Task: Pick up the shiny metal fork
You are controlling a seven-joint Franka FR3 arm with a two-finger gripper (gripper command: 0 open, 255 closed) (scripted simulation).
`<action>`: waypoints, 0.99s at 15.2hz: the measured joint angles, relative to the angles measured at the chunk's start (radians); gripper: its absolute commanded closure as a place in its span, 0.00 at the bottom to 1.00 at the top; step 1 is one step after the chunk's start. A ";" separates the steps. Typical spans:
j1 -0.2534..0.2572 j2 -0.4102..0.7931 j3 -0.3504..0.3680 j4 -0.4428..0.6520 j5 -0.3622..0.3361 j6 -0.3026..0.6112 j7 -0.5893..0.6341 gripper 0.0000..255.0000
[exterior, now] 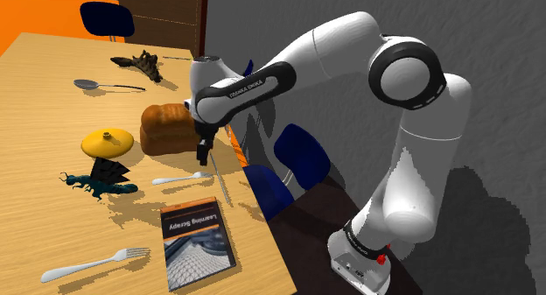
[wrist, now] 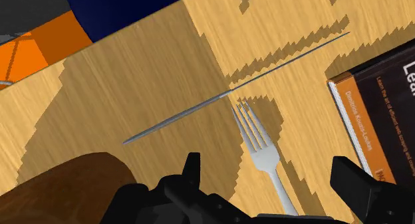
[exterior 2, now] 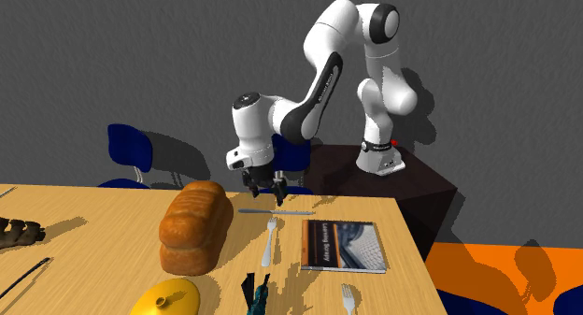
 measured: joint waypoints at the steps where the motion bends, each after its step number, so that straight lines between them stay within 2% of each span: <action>1: 0.007 0.036 0.005 0.022 -0.004 0.007 -0.004 0.00; 6: 0.038 0.165 0.023 0.122 -0.019 0.006 -0.021 0.00; 13: 0.044 0.242 0.017 0.138 -0.029 0.063 -0.022 0.00; 14: 0.044 0.245 0.017 0.138 -0.029 0.067 -0.022 1.00; 15: 0.044 0.246 0.016 0.137 -0.029 0.069 -0.022 1.00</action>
